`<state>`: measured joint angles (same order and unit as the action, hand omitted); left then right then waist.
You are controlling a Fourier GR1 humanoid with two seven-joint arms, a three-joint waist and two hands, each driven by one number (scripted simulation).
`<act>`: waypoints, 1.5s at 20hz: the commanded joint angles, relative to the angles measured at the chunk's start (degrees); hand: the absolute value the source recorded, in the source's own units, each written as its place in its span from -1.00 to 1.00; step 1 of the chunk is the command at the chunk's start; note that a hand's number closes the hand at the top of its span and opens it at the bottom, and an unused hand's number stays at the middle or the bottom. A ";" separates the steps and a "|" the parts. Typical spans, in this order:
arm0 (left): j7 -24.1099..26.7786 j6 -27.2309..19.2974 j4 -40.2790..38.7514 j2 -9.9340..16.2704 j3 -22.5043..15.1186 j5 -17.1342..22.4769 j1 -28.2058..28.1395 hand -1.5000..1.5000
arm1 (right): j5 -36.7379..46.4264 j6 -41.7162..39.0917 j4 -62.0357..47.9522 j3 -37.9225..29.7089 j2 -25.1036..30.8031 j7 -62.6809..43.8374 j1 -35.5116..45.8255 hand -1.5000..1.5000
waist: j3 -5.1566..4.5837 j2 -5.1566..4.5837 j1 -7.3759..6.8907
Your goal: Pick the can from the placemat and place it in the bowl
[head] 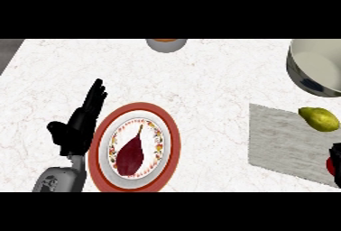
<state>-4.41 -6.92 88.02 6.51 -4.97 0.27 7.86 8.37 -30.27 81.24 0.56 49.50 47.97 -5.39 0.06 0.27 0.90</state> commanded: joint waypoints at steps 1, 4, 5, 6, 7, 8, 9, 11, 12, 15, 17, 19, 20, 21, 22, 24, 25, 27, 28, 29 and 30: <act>-1.13 -0.03 1.81 0.51 0.54 0.48 -1.46 0.00 | -9.48 -11.79 2.01 -2.56 3.74 14.40 -1.58 1.00 | 0.03 0.39 0.26; 0.06 0.03 1.58 0.25 -0.07 -0.13 -1.98 0.00 | -15.15 -9.42 4.46 -6.54 6.99 15.92 -2.12 1.00 | 0.02 0.39 0.65; -0.27 0.59 -0.35 0.45 1.04 0.90 -0.24 0.00 | -19.13 -9.91 5.16 -9.34 8.87 14.56 -0.61 1.00 | -0.06 0.20 1.15; -0.51 0.29 0.41 0.60 1.56 1.07 -0.41 0.00 | -19.38 -9.70 5.22 -9.52 9.79 15.37 -2.26 1.00 | -0.02 0.18 0.87; -1.86 0.13 0.46 0.82 1.83 1.08 0.72 0.00 | -22.42 -10.71 4.24 -12.72 12.77 14.83 -1.82 1.00 | -0.02 0.18 1.09; 2.03 -0.80 -0.64 -0.77 -0.24 -0.98 -2.48 0.00 | -24.53 -10.61 6.04 -13.94 13.82 13.31 -3.09 1.00 | -0.10 0.25 1.37; -0.18 -0.79 0.29 -0.10 0.38 -0.69 -0.39 0.00 | -25.56 -10.67 3.25 -16.33 15.18 15.28 -3.61 1.00 | 0.00 0.19 1.32; 0.46 0.97 -2.99 0.87 2.93 1.63 1.77 0.00 | -29.74 -11.94 4.03 -19.59 18.98 11.22 -4.21 1.00 | -0.11 0.00 1.57; -0.78 1.73 0.65 1.86 1.68 0.92 0.31 0.00 | -30.12 -11.19 2.38 -19.89 18.75 9.88 -4.01 1.00 | -0.05 0.00 0.21; -0.86 -1.27 0.46 -0.73 -0.29 -1.63 -0.33 0.00 | -34.56 -11.38 6.46 -23.67 21.53 4.47 -6.89 1.00 | -0.10 0.21 0.95; -0.75 -0.71 0.78 -0.93 -0.64 -1.41 0.19 0.00 | -38.90 -12.51 3.69 -24.71 24.36 0.51 -3.17 1.00 | -0.09 -0.07 -0.18; -0.97 1.62 1.27 0.58 0.77 0.63 -0.45 0.00 | -42.30 -11.41 3.58 -25.19 24.71 -4.54 -1.42 1.00 | -0.10 -0.18 -0.74; -2.67 1.70 -0.72 0.81 1.77 1.03 3.70 0.00 | -43.76 -11.61 1.31 -23.54 24.88 -5.58 0.60 1.00 | -0.07 -0.46 -1.21; 0.81 -1.28 0.68 -2.49 -2.00 -2.39 -1.41 0.00 | -43.99 -12.85 1.44 -25.65 25.55 -6.16 -0.47 1.00 | -0.07 -0.21 -0.79; -2.05 -0.38 -0.29 -1.54 -0.49 -1.28 3.17 0.00 | -44.85 -10.19 1.83 -23.03 25.38 -10.19 2.79 1.00 | -0.07 -0.41 -1.37; 0.94 0.65 1.19 -1.83 -1.92 -1.57 -0.98 0.00 | -43.67 -9.30 -1.09 -20.95 26.00 -11.99 7.25 1.00 | -0.06 -0.52 -2.24; 0.23 1.11 1.01 -0.88 -1.42 -1.75 -1.01 0.00 | -44.77 -11.78 -2.36 -23.22 26.56 -12.58 6.90 1.00 | -0.06 -0.38 -1.58; -0.93 1.72 1.53 -0.70 -0.09 -0.22 0.39 0.00 | -43.74 -10.25 -4.89 -18.38 27.16 -15.59 12.49 1.00 | -0.06 -0.63 -2.61; -1.71 2.21 0.70 -0.41 0.25 -0.16 1.93 0.00 | -41.98 -7.78 -4.07 -15.87 25.69 -17.13 14.93 1.00 | -0.06 -0.65 -2.59; -0.86 -0.17 0.10 -3.20 -2.77 -2.86 1.59 0.00 | -35.88 -3.18 -3.84 -13.69 24.18 -15.77 16.96 1.00 | -0.04 -0.76 -2.98; -2.87 1.00 1.28 -1.39 -1.00 -1.59 2.52 0.00 | -33.45 -3.17 -7.08 -14.90 25.56 -14.88 18.51 1.00 | -0.02 -0.76 -3.04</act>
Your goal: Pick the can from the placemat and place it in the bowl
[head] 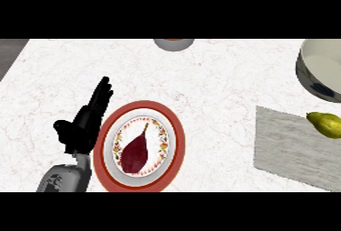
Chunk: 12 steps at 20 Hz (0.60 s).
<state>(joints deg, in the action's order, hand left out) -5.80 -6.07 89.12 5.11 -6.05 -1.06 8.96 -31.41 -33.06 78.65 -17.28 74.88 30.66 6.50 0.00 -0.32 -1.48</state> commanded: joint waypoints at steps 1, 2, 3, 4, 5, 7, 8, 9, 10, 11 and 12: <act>3.91 1.30 -5.97 -0.41 1.00 0.34 1.73 0.00 | 7.56 2.25 -2.36 5.14 -1.29 0.97 8.53 1.00 | -0.01 -0.27 -0.46; 1.09 0.96 -2.85 -0.59 0.33 0.29 2.74 0.00 | 11.72 4.85 -3.42 8.17 -2.88 2.13 10.45 1.00 | 0.03 -0.47 -1.57; -0.84 1.77 -2.91 -0.40 0.59 1.16 4.16 0.00 | 14.83 5.79 -5.76 8.15 -3.15 4.21 11.67 1.00 | 0.05 -0.48 -1.50; 0.98 1.44 -3.56 0.34 1.12 0.31 4.07 0.00 | 18.12 8.73 -6.56 8.81 -3.43 4.79 12.74 1.00 | 0.05 -0.64 -1.99; 2.22 1.39 -3.65 -0.67 0.31 0.38 1.79 0.00 | 20.86 9.15 -7.20 9.93 -3.86 6.48 13.72 1.00 | 0.04 -0.50 -1.71; 3.08 1.33 -1.51 -1.70 -1.80 -0.39 -0.79 0.00 | 25.28 11.53 -11.96 13.31 -7.58 8.79 17.51 1.00 | 0.07 -0.57 -2.40; 2.13 1.84 -4.41 -0.52 -0.04 -0.24 3.02 0.00 | 25.05 9.91 -14.44 13.96 -6.15 5.07 22.42 1.00 | 0.01 -0.64 -2.17; 2.40 2.42 -1.68 0.30 0.33 0.49 0.39 0.00 | 28.35 12.98 -16.29 15.76 -10.18 7.55 21.76 1.00 | 0.05 -0.49 -2.11; 5.39 0.77 -7.54 -2.63 -0.22 -0.45 3.47 0.00 | 29.30 12.64 -19.87 15.95 -9.63 7.78 25.22 1.00 | 0.03 -1.05 -2.70; 0.96 1.17 -1.85 -1.51 -0.64 0.03 1.26 0.00 | 31.51 12.69 -23.53 16.91 -11.75 11.44 24.54 1.00 | 0.10 -0.59 -2.32; -0.53 1.96 -2.91 0.07 1.25 0.61 5.18 0.00 | 32.33 13.00 -25.46 17.33 -11.90 9.05 28.86 1.00 | 0.07 -0.72 -2.55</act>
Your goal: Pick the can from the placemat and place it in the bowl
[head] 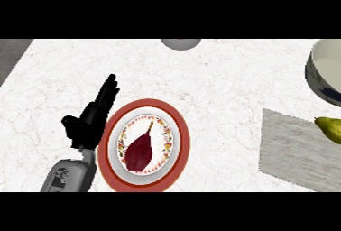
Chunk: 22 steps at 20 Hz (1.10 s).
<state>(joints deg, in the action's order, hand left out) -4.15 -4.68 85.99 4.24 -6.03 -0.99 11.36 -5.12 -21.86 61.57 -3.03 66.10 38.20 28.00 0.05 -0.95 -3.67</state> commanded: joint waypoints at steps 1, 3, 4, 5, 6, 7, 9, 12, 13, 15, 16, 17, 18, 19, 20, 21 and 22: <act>-1.10 -0.97 1.81 -1.06 -1.00 -0.76 -0.25 0.00 | 8.64 2.78 -11.50 4.35 -4.70 4.93 6.71 1.00 | 0.07 -0.11 -0.62; -0.73 -2.17 0.05 -1.72 -1.27 -2.13 0.71 0.00 | 12.15 5.48 -15.77 5.33 -6.66 5.91 11.12 1.00 | 0.06 -0.15 -0.40; -1.17 -1.65 -0.68 -1.84 -1.54 -2.06 1.75 0.00 | 13.61 6.85 -18.10 5.99 -8.41 6.74 12.42 1.00 | 0.07 -0.19 -0.25; 1.81 0.46 0.15 -0.19 0.24 0.30 -2.04 0.00 | 15.03 6.83 -21.55 5.45 -6.55 11.13 11.27 1.00 | 0.09 -0.21 -0.38; -0.65 0.40 0.99 -0.37 -0.81 -0.45 -0.29 0.00 | 16.65 9.58 -22.98 7.12 -10.56 10.10 12.78 1.00 | 0.11 -0.27 -0.70; -0.34 2.68 0.67 2.01 2.43 2.19 1.45 0.00 | 16.72 8.46 -25.99 6.23 -9.75 12.51 14.38 1.00 | 0.10 -0.23 -0.25; -0.87 0.77 0.52 0.01 -0.24 -0.22 0.44 0.00 | 19.85 10.00 -30.10 7.91 -10.93 12.47 17.04 1.00 | 0.14 -0.59 -1.09; -0.51 0.16 0.58 -0.63 0.11 -0.13 1.50 0.00 | 23.45 8.12 -33.64 11.63 -13.70 13.20 18.38 1.00 | 0.14 -0.60 -1.15; -0.72 0.25 -0.08 -0.48 0.10 -0.37 2.26 0.00 | 20.75 3.25 -37.31 9.49 -12.04 12.75 18.69 1.00 | 0.19 -0.87 -1.21; 1.68 0.08 -0.99 -0.46 -0.92 -1.72 -0.49 0.00 | 22.30 1.48 -39.57 10.90 -12.50 13.24 19.68 -1.00 | 0.20 -0.97 -1.52; 0.36 0.39 -0.88 -0.48 0.27 -0.42 2.01 0.00 | 23.86 3.04 -39.96 12.55 -14.66 15.09 17.97 -1.00 | 0.26 -1.07 -1.23; 2.11 1.62 -1.79 -0.22 0.15 0.17 0.72 0.00 | 23.43 0.34 -40.52 12.53 -14.16 17.39 18.27 -1.00 | 0.25 -1.12 -1.17; 0.94 1.01 -0.88 -0.40 0.18 -0.04 1.27 0.00 | 24.32 -1.02 -40.91 13.58 -15.00 16.74 19.85 -1.00 | 0.22 -0.83 -1.21; 1.31 0.48 -0.15 -0.99 -0.16 -0.20 0.37 0.00 | 24.16 -0.93 -41.59 13.41 -16.01 17.00 21.04 -1.00 | 0.24 -0.79 -1.54; -2.00 0.05 1.62 -0.37 0.23 -0.23 1.36 0.00 | 22.44 -4.18 -42.09 12.23 -14.35 20.20 20.46 -1.00 | 0.31 -0.50 -0.93; 0.11 0.48 0.02 -0.22 0.19 -0.53 1.04 0.00 | 22.11 -4.26 -43.00 12.03 -15.16 19.85 21.20 -1.00 | 0.31 -0.87 -1.24; 0.13 -0.52 -0.26 -1.38 -1.00 -1.58 0.75 0.00 | 20.90 -4.99 -43.36 11.16 -15.64 20.44 21.68 -1.00 | 0.33 -0.83 -0.98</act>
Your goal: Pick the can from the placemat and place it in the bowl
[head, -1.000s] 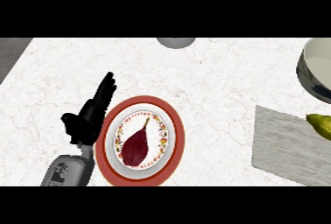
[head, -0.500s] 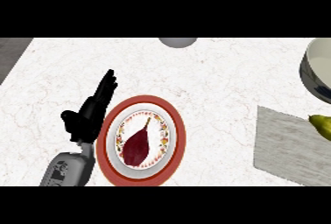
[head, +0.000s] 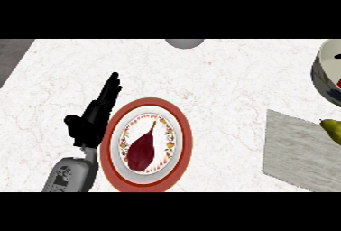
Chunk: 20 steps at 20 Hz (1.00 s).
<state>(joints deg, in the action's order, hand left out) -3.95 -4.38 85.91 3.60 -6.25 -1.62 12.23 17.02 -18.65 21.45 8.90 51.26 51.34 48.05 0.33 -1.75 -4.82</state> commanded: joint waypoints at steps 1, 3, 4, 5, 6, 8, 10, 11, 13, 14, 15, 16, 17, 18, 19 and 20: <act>0.42 -0.65 0.47 0.10 0.07 -0.75 0.16 0.00 | -2.58 -9.20 -3.50 -1.50 -1.14 9.37 0.12 -1.00 | 0.11 0.01 0.49; -0.25 0.55 0.62 0.40 0.87 1.04 -0.91 0.00 | -5.37 -10.69 -3.99 -3.70 -0.93 10.10 0.89 -1.00 | 0.05 0.35 0.97; 0.67 -0.73 -1.32 -0.04 1.14 -0.02 -0.16 0.00 | -7.39 -11.78 -4.40 -5.56 -0.07 9.07 2.77 -1.00 | 0.05 0.08 1.18; 0.69 0.27 -0.61 0.72 1.06 0.23 -0.13 0.00 | -8.14 -12.39 -5.09 -6.18 0.24 8.07 3.67 -1.00 | 0.06 0.05 0.72; -0.79 -0.82 0.45 0.55 1.03 -0.34 -0.19 0.00 | -9.45 -13.78 -4.94 -6.99 0.05 8.00 3.97 -1.00 | 0.04 0.50 1.16; 1.52 -0.36 -0.67 0.17 0.58 -0.35 -1.73 0.00 | -10.85 -14.20 -6.54 -8.22 0.67 6.79 4.35 -1.00 | 0.02 0.18 0.93; 1.01 -0.44 0.70 0.02 0.28 -0.35 -1.53 0.00 | -13.06 -18.89 -7.68 -9.71 2.91 3.40 6.25 -1.00 | 0.00 0.44 1.11; -0.10 -0.21 0.85 0.58 0.74 -0.20 -0.30 0.00 | -12.71 -19.87 -8.42 -9.10 3.32 3.63 4.58 -1.00 | 0.10 0.16 1.16; 1.06 0.38 0.96 1.34 1.14 -0.05 -0.95 0.00 | -13.81 -22.52 -8.99 -9.58 4.03 0.90 5.55 -1.00 | 0.05 0.19 0.92; -0.79 0.36 0.79 0.75 1.21 0.68 -0.54 0.00 | -14.59 -24.11 -9.31 -10.20 5.66 -0.27 6.16 -1.00 | 0.07 0.18 1.15; 0.54 -0.54 -0.48 -0.16 0.42 -0.46 -0.59 0.00 | -14.67 -24.44 -9.41 -10.01 5.16 -0.64 5.74 -1.00 | 0.09 -0.06 1.36; -0.29 -0.68 0.60 -0.35 0.17 -0.45 -0.27 0.00 | -15.69 -25.38 -9.72 -10.64 4.53 -1.75 5.92 -1.00 | 0.12 0.12 1.22; 0.50 0.22 -0.34 0.44 1.39 0.60 -0.26 0.00 | -16.53 -27.35 -10.23 -11.11 5.19 -3.49 6.15 -1.00 | 0.09 -0.05 1.30; 0.85 0.50 0.27 0.71 1.40 0.68 -0.41 0.00 | -17.03 -28.79 -9.98 -11.33 6.05 -3.98 6.20 -1.00 | 0.17 -0.11 1.06; 0.49 -0.49 0.29 -0.43 0.88 0.33 -0.21 0.00 | -17.43 -29.49 -10.31 -11.50 6.38 -4.59 5.39 -1.00 | 0.27 -0.23 1.33; 0.20 -0.59 0.56 -0.78 0.31 0.11 -0.74 0.00 | -18.12 -30.74 -9.76 -11.88 6.60 -5.19 6.01 -1.00 | 0.23 0.04 1.31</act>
<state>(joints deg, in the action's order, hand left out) -3.59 -4.63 86.20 3.54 -5.51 -1.47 11.70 1.03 -34.21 13.22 -1.61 56.17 40.71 54.04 0.48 -1.75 -3.59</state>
